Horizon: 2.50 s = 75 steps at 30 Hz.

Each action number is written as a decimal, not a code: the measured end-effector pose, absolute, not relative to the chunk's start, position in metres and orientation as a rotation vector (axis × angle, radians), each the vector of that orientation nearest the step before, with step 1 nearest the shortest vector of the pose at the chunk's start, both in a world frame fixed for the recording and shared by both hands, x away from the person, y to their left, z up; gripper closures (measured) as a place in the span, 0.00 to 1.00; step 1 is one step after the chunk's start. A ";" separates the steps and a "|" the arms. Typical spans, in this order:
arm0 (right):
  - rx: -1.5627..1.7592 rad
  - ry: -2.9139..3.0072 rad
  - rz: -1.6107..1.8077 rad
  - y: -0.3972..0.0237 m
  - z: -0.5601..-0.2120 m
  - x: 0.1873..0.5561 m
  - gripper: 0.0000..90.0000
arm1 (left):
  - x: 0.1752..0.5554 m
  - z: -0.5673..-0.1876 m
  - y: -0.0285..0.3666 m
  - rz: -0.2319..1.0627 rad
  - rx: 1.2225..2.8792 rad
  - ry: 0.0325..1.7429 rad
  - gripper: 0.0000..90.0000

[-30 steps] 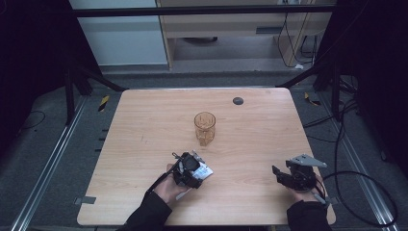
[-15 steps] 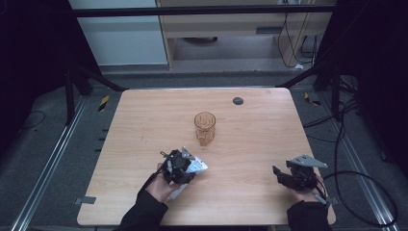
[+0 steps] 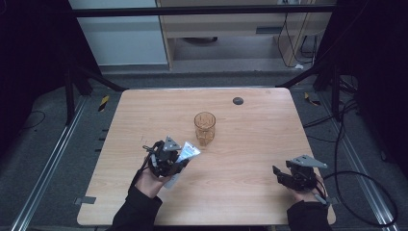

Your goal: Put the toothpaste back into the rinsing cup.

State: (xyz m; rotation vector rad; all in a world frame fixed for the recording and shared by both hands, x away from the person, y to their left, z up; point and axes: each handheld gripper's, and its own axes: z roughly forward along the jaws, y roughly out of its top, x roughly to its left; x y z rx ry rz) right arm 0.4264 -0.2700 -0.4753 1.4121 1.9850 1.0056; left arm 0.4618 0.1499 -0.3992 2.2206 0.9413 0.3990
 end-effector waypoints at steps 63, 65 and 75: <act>1.388 1.990 1.022 -0.269 -0.480 0.428 0.50 | 0.573 -0.353 0.104 0.685 1.509 0.991 0.79; 1.384 1.988 1.021 -0.269 -0.480 0.428 0.50 | 0.576 -0.355 0.100 0.693 1.513 0.988 0.79; 1.385 1.993 1.025 -0.268 -0.482 0.429 0.50 | 0.594 -0.369 0.085 0.695 1.512 0.994 0.79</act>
